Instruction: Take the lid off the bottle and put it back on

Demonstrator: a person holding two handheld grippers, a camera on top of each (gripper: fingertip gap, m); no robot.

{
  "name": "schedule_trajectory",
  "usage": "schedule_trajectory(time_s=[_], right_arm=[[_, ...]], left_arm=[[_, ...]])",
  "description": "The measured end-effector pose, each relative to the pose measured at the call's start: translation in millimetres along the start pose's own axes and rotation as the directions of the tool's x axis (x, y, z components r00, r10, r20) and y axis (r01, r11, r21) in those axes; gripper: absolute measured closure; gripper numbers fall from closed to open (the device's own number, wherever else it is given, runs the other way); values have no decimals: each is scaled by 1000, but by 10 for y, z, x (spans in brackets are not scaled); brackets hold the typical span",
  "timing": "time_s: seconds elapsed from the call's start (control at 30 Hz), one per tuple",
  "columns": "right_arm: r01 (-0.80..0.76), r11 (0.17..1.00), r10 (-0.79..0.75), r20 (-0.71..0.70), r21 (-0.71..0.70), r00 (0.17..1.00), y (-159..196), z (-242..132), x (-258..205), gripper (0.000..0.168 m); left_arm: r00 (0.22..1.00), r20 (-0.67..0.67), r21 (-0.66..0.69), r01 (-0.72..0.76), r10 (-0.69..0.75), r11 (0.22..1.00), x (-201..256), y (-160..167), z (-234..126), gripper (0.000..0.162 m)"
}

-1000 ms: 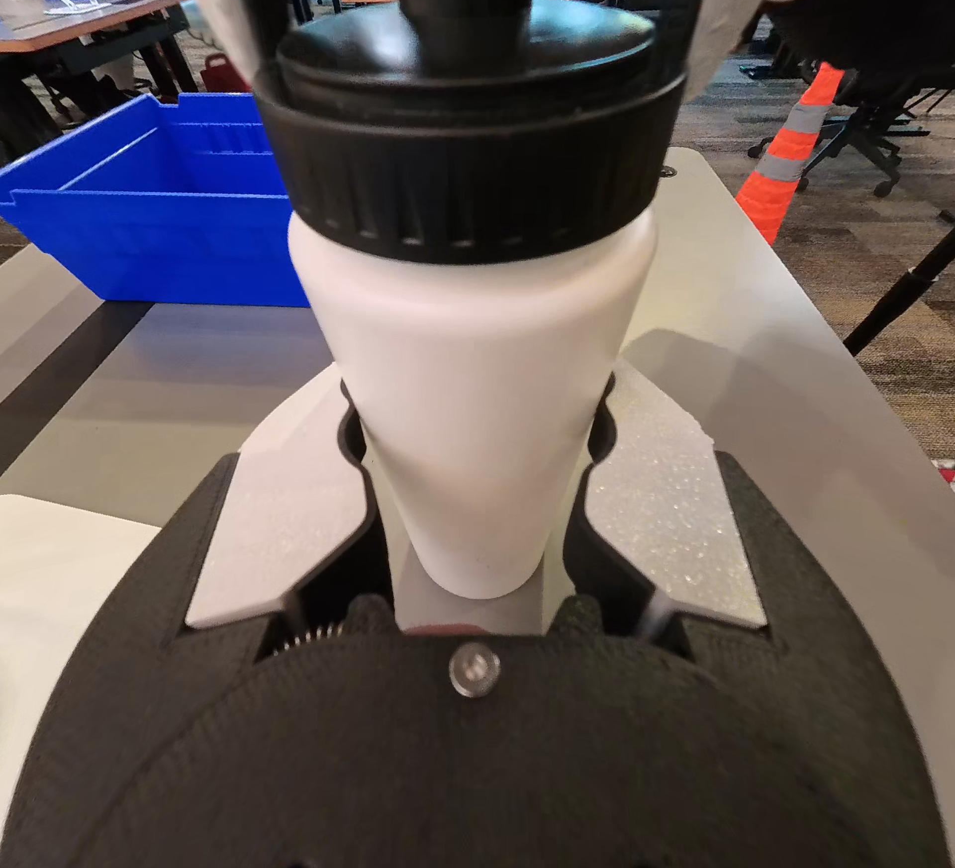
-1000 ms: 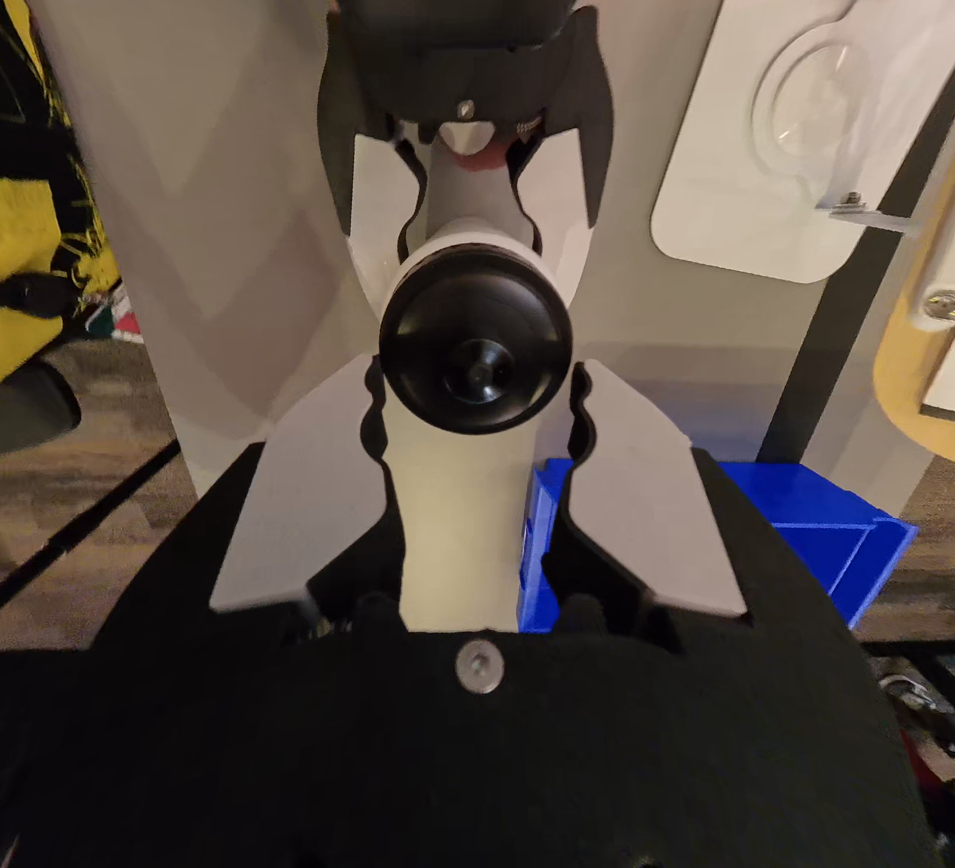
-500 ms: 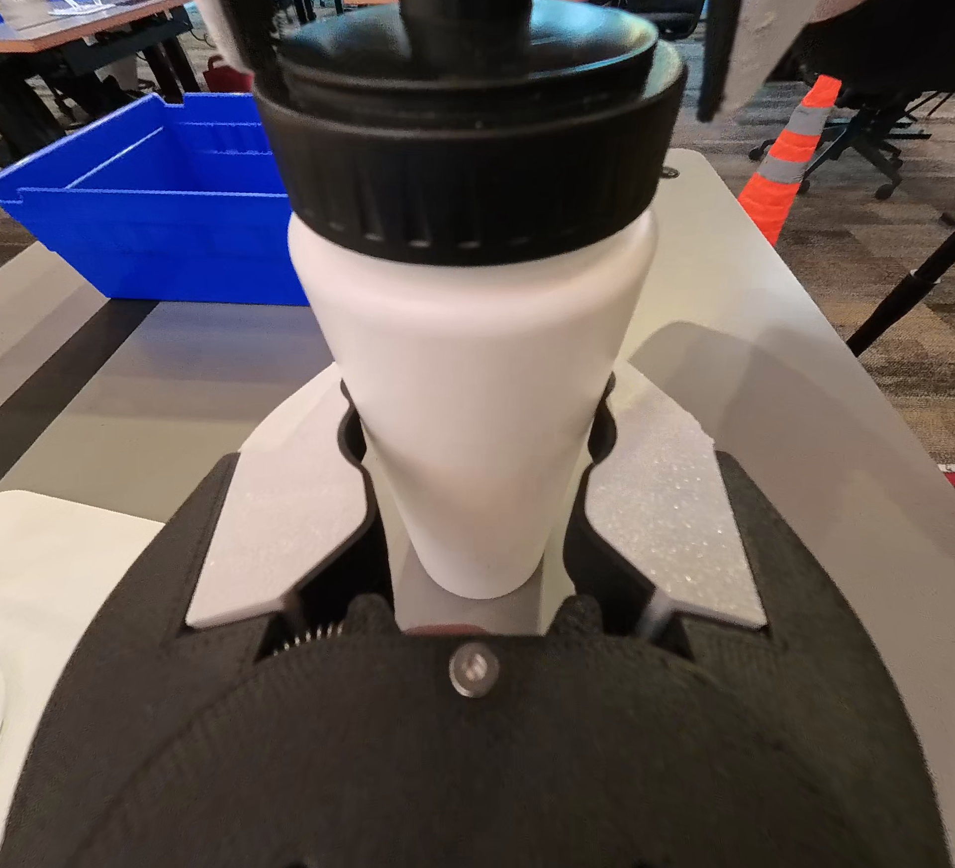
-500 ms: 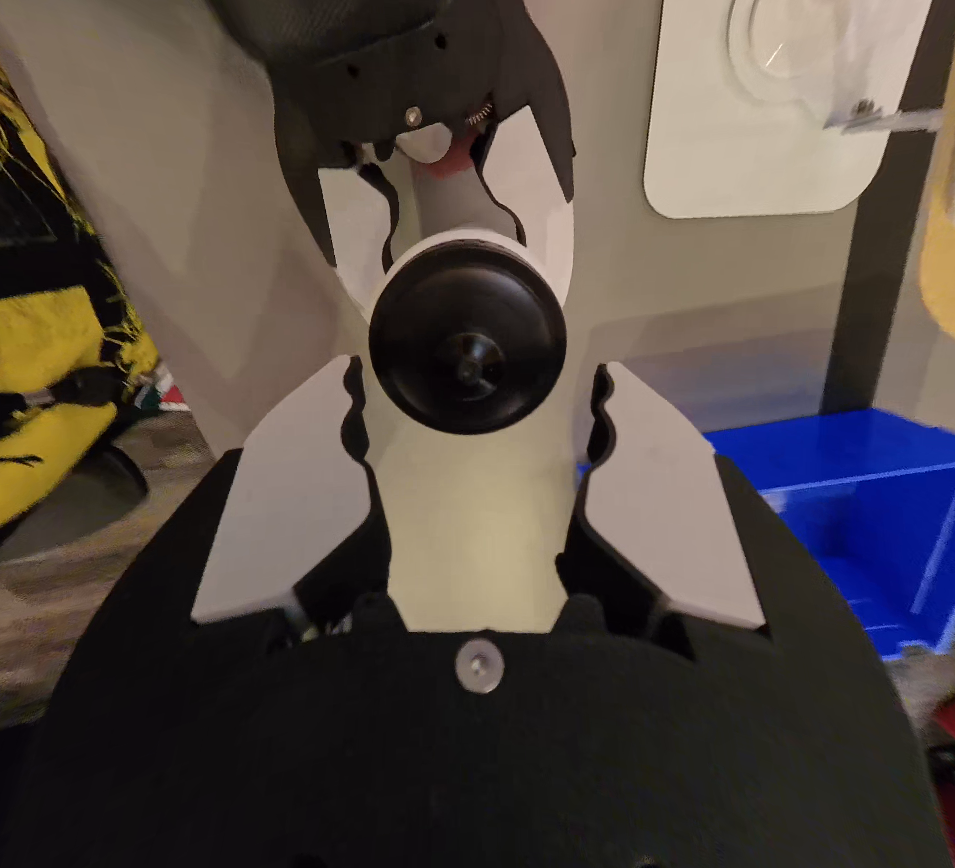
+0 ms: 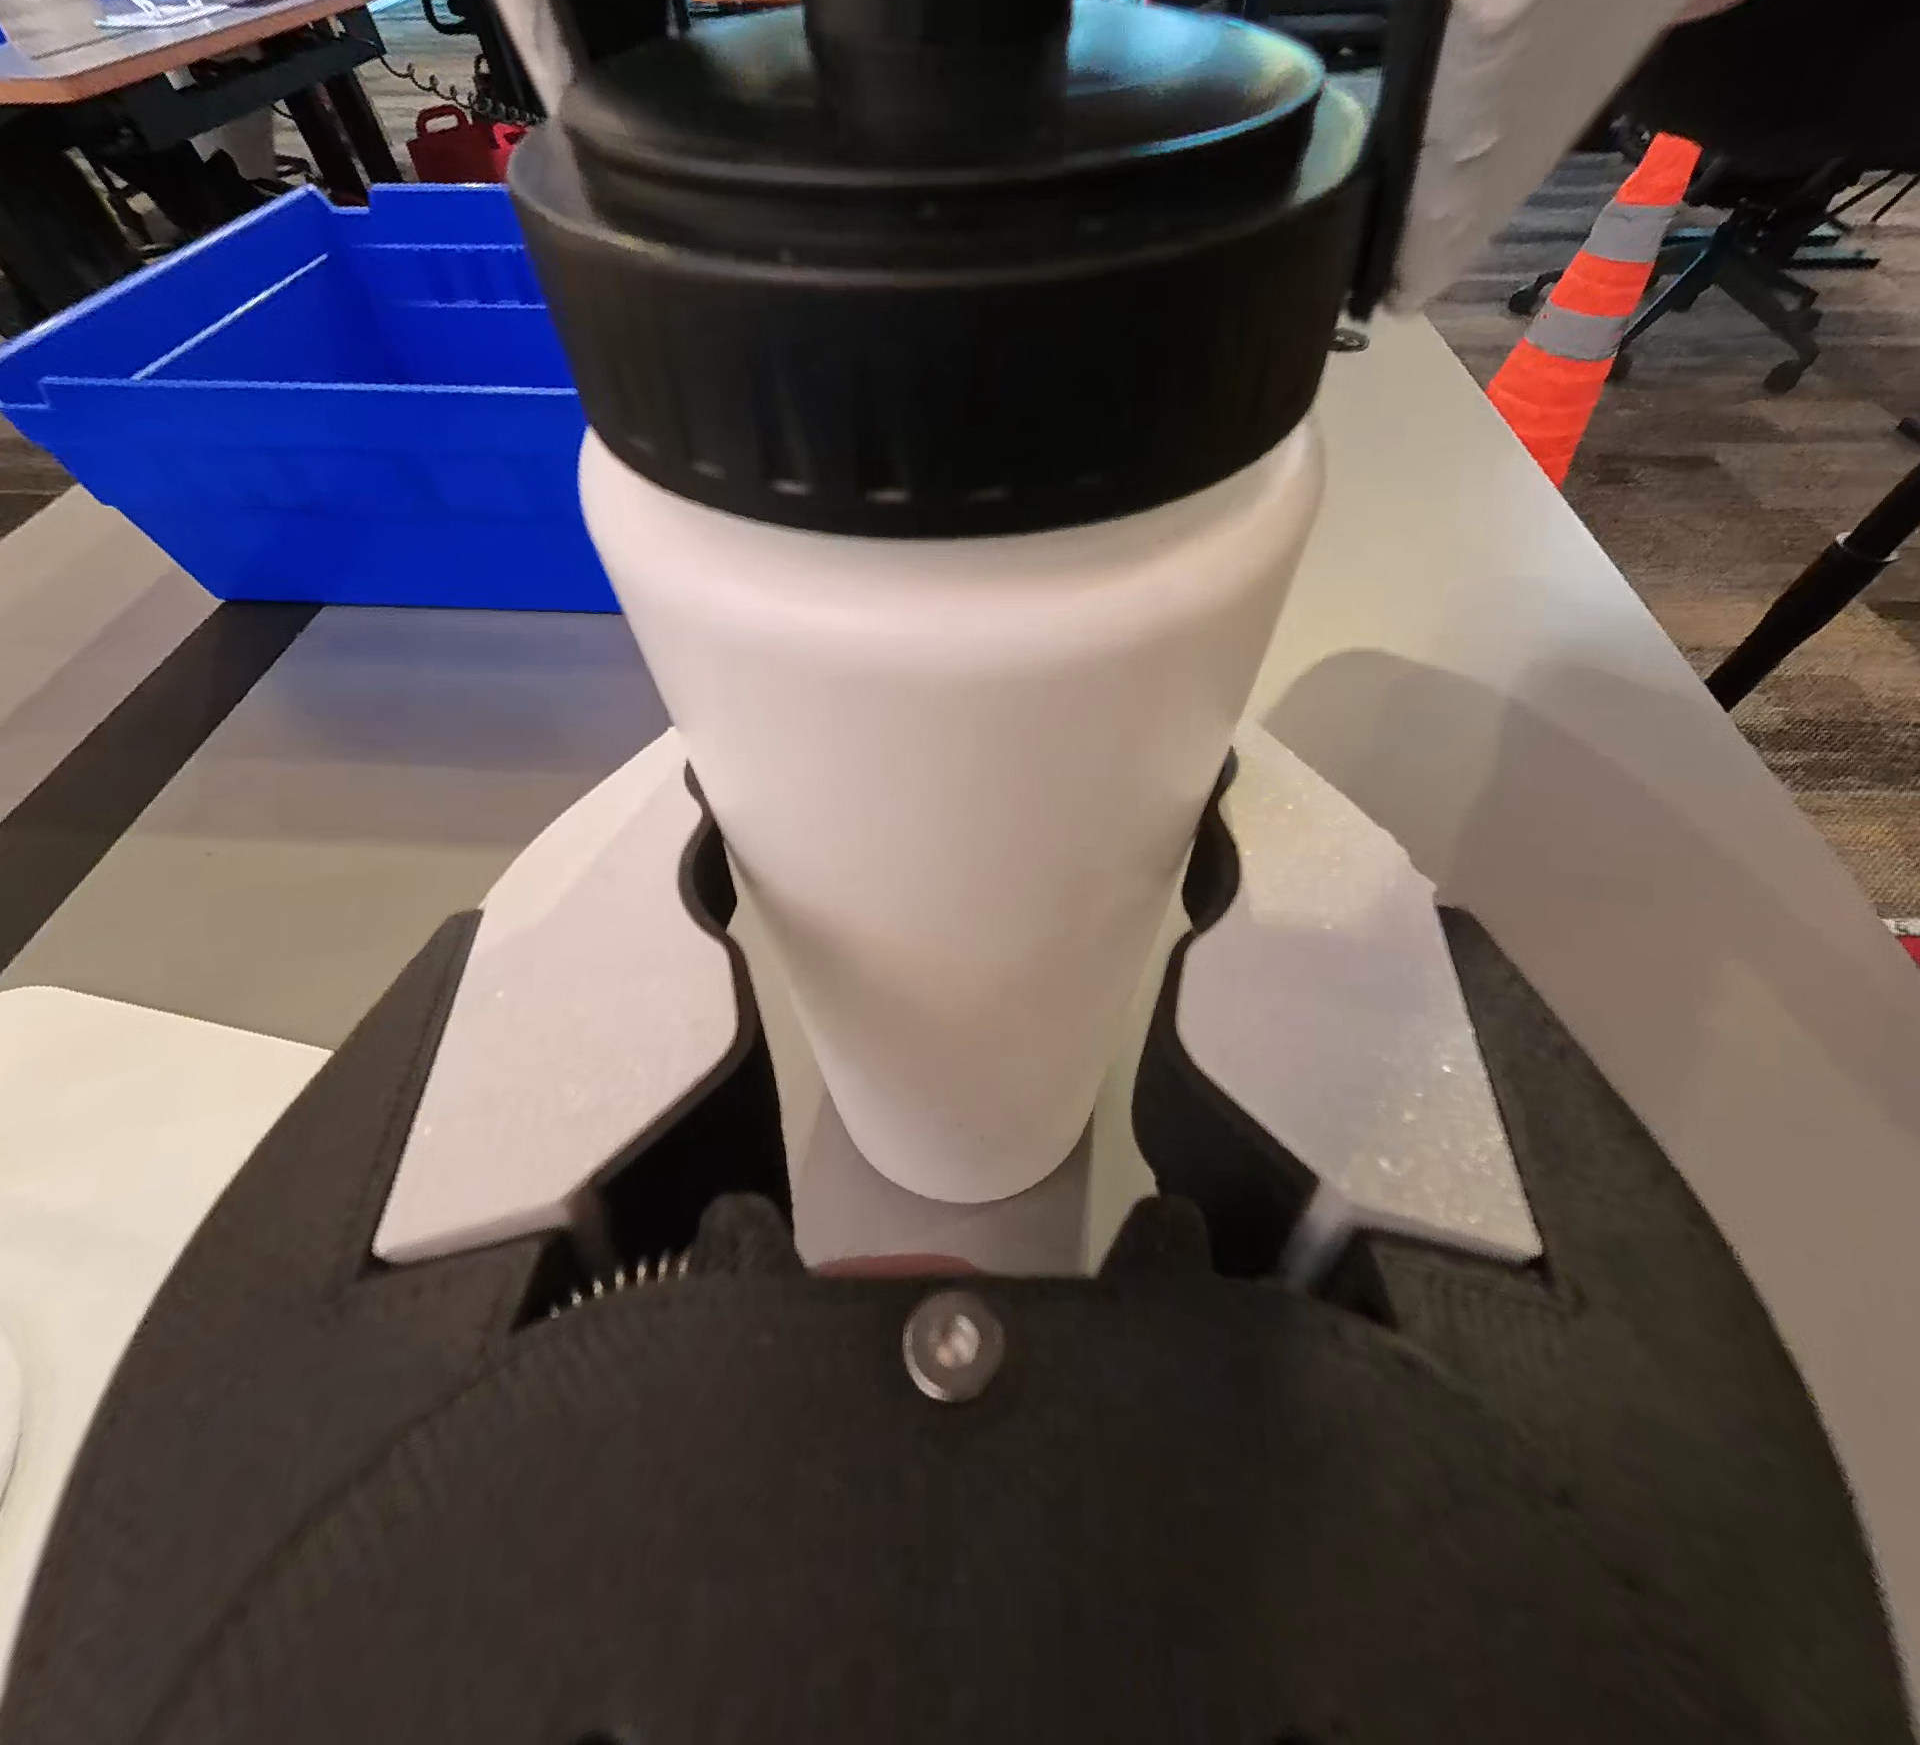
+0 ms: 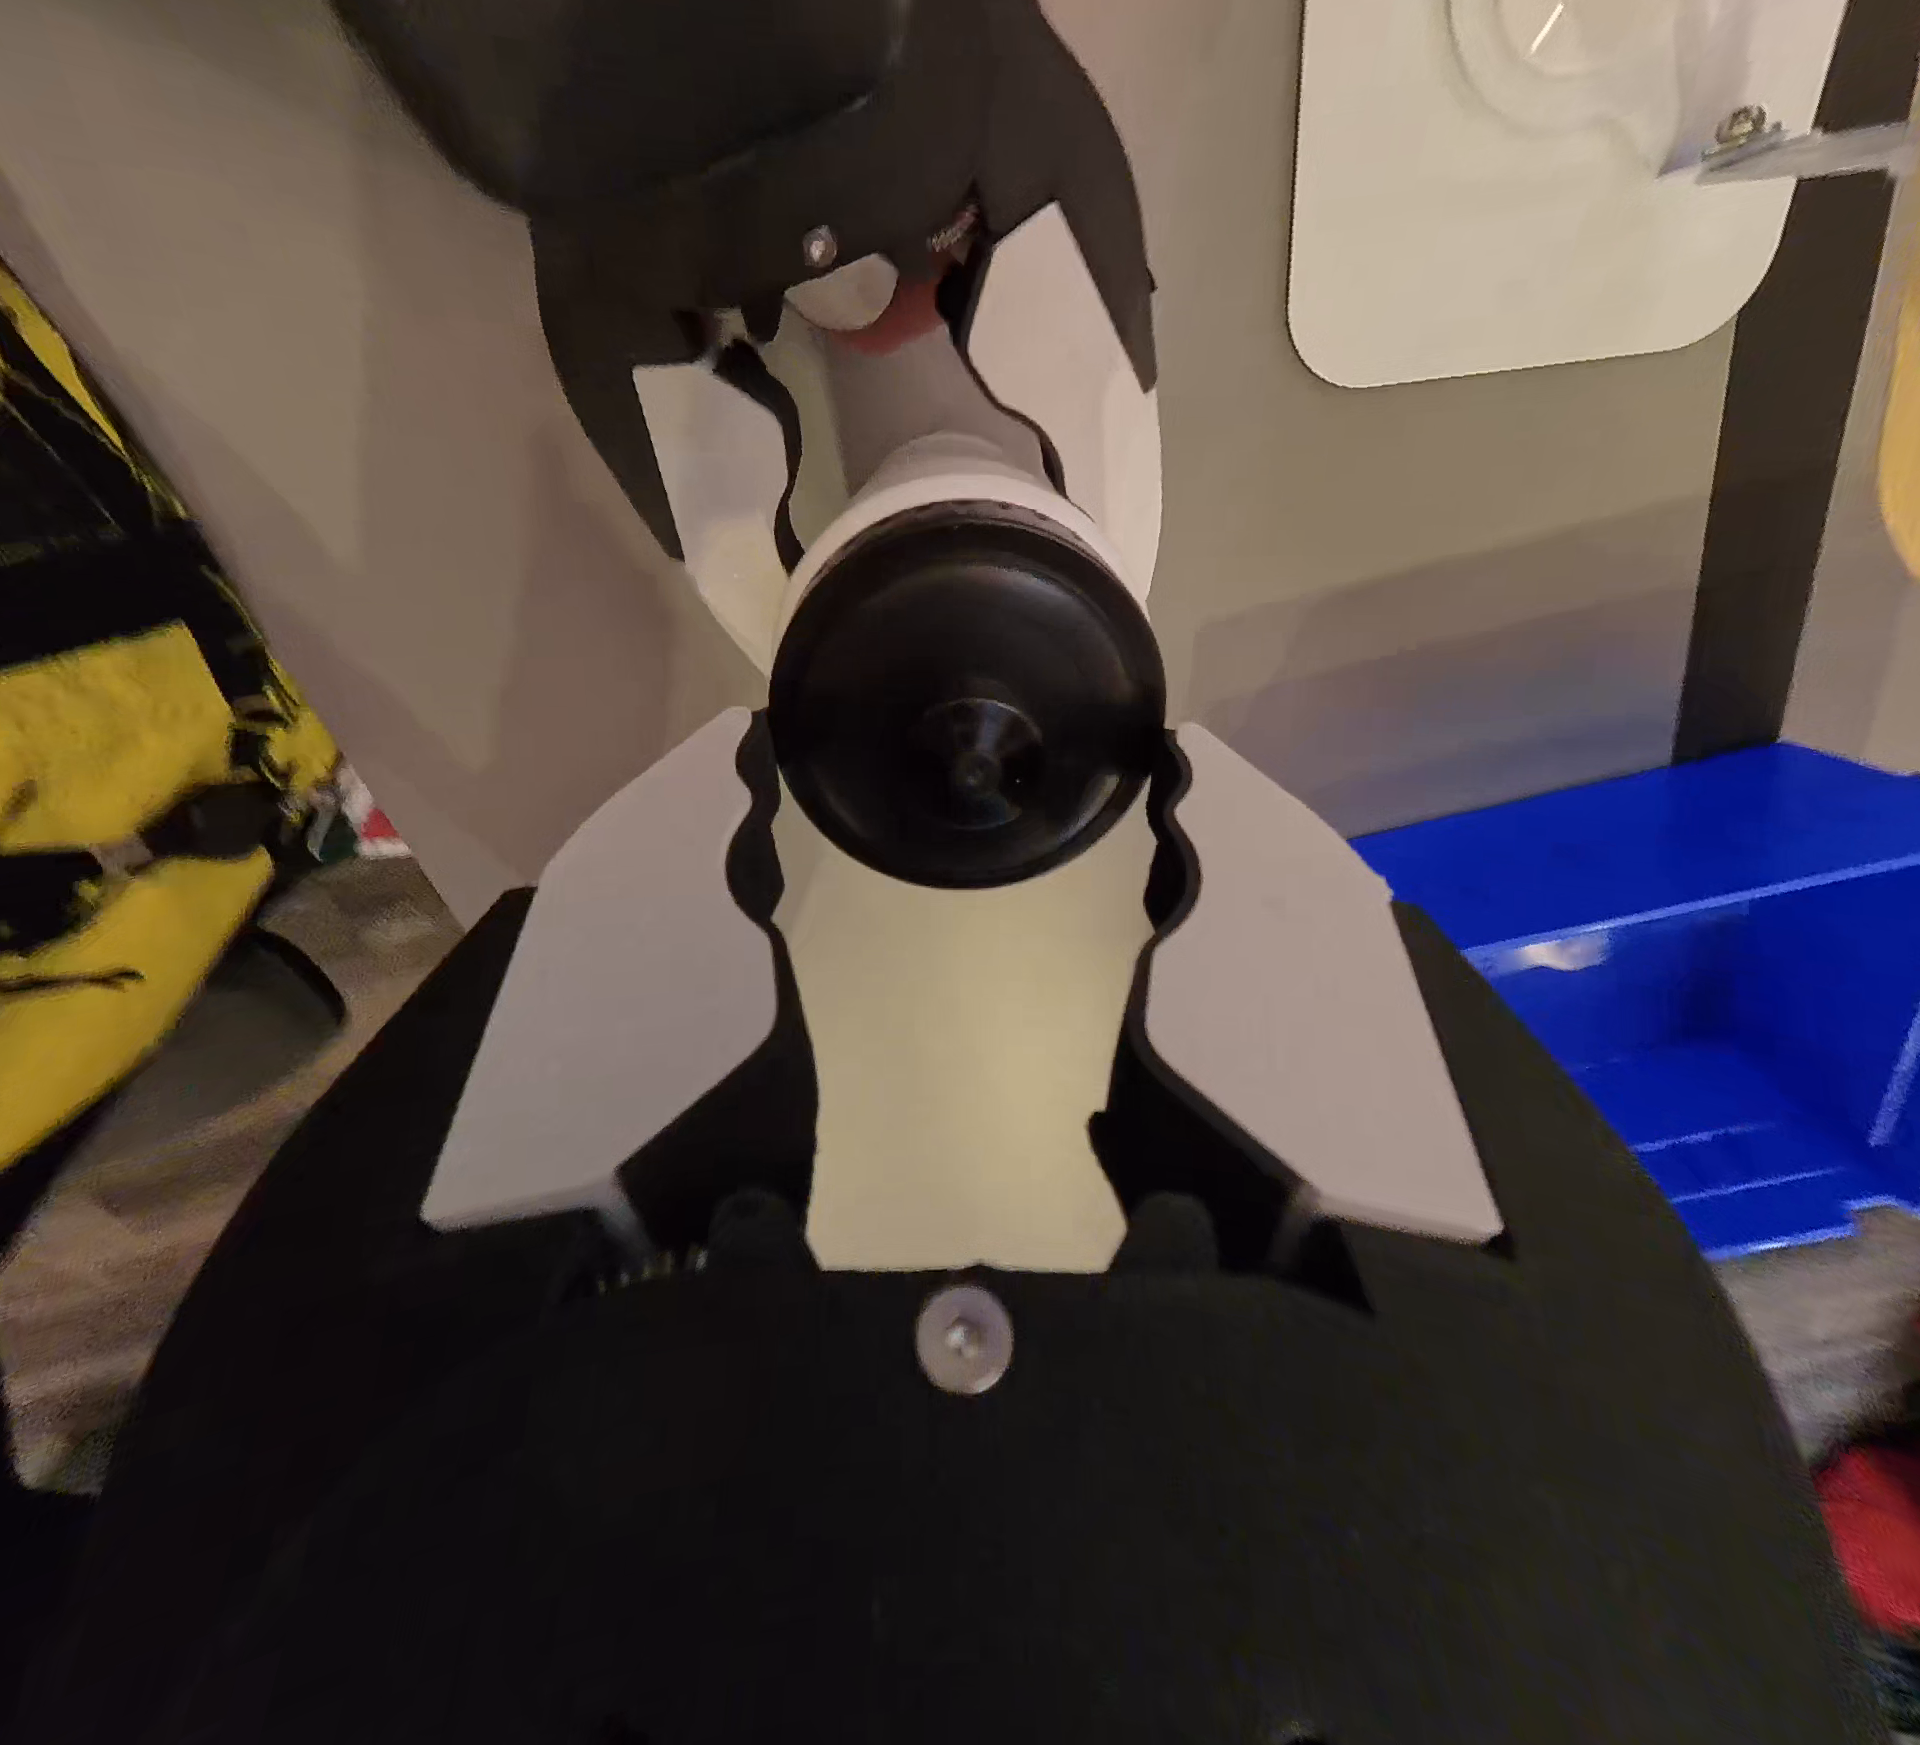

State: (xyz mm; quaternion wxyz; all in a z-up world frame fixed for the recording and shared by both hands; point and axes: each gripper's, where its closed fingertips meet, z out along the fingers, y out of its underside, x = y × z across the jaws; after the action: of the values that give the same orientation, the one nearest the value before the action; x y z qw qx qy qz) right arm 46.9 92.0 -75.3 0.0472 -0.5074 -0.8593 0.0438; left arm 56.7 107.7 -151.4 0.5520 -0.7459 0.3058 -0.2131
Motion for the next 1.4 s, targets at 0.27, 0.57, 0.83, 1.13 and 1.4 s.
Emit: schedule_trajectory(time_s=[0.27, 0.57, 0.83, 1.13, 1.4], right_arm=[[328, 945, -328, -2, -11, 945, -24, -43, 32, 95], [-73, 997, 73, 15, 18, 997, -26, 10, 5, 98], [266, 964, -265, -51, 16, 963, -27, -66, 64, 76], [163, 987, -163, 14, 2, 986, -38, 0, 31, 99], [102, 995, -102, -8, 13, 995, -5, -31, 13, 84]], left_arm=[[1000, -2, 0, 1, -1, 1000, 2, 0, 6, 76], [1000, -3, 2, 1, -1, 1000, -5, 3, -5, 76], [1000, -4, 1, 1, -1, 1000, 3, -1, 3, 76], [1000, 0, 5, 11, -11, 1000, -13, -1, -4, 76], [1000, -8, 1, -2, 2, 1000, 20, -5, 12, 76]])
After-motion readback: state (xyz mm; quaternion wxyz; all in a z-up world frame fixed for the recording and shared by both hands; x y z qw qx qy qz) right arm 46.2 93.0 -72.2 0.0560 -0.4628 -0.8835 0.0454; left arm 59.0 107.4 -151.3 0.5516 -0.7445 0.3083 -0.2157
